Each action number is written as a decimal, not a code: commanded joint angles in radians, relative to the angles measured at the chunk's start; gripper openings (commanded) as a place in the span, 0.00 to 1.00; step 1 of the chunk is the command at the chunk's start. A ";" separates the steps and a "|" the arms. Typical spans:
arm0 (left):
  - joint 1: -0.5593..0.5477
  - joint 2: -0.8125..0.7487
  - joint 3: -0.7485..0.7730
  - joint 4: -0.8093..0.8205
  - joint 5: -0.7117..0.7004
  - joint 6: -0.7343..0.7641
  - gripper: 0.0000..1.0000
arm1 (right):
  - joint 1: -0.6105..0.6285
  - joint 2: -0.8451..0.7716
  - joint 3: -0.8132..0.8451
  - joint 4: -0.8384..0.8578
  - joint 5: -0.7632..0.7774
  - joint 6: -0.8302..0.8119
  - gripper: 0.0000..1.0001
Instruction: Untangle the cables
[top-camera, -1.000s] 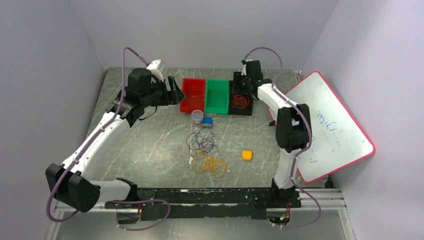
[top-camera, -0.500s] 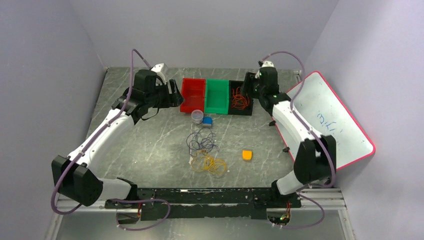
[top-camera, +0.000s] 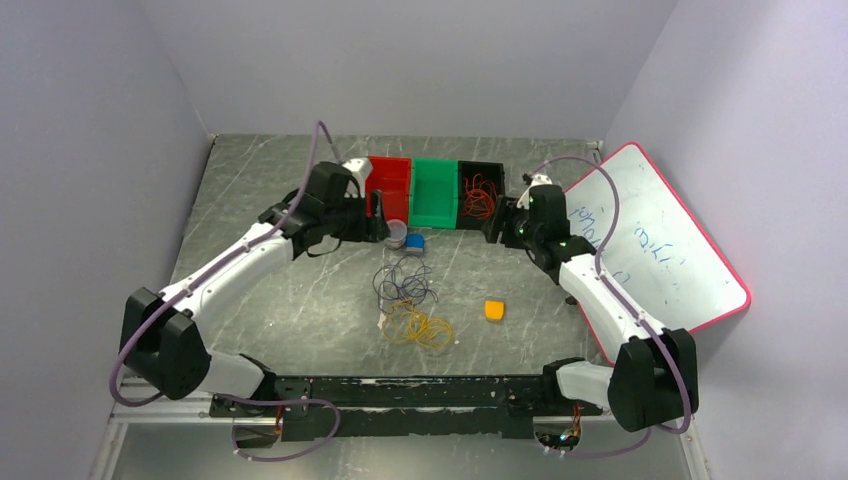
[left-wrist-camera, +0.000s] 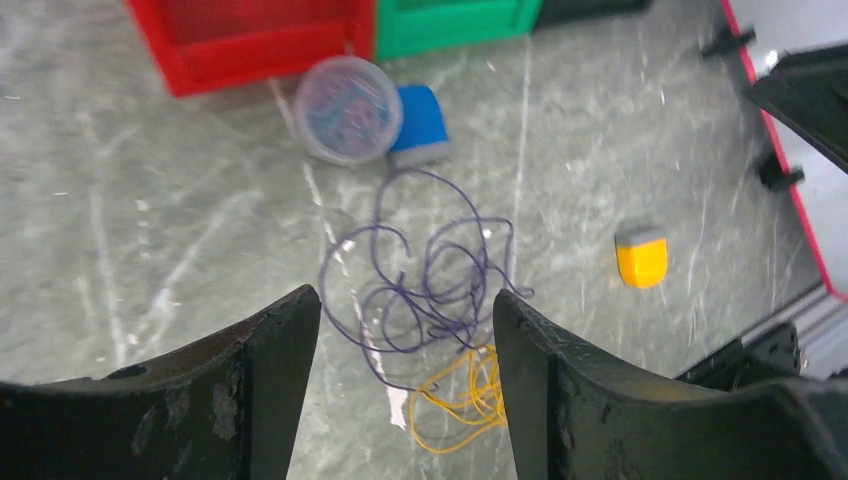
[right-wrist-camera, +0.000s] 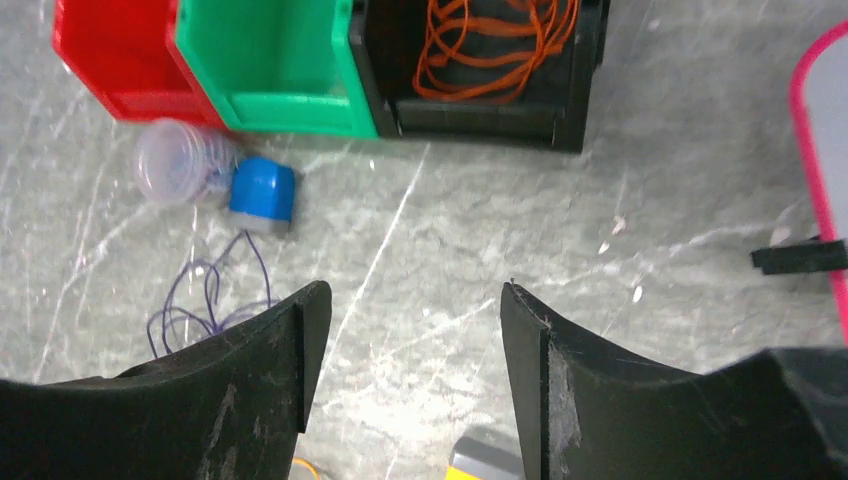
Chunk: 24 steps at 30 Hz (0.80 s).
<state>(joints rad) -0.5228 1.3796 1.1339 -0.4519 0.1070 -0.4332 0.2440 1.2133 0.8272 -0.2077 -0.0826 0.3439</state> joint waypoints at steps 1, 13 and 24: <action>-0.094 0.029 -0.034 0.056 0.021 0.052 0.69 | 0.001 -0.003 -0.036 -0.020 -0.069 0.006 0.66; -0.225 0.169 -0.011 0.102 0.041 0.221 0.64 | 0.001 0.033 -0.076 0.023 -0.109 0.032 0.63; -0.269 0.248 0.015 0.139 0.058 0.277 0.61 | 0.000 0.048 -0.079 0.037 -0.126 0.039 0.62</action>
<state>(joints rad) -0.7750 1.5982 1.1061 -0.3592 0.1436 -0.1940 0.2443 1.2560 0.7586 -0.2024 -0.1883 0.3702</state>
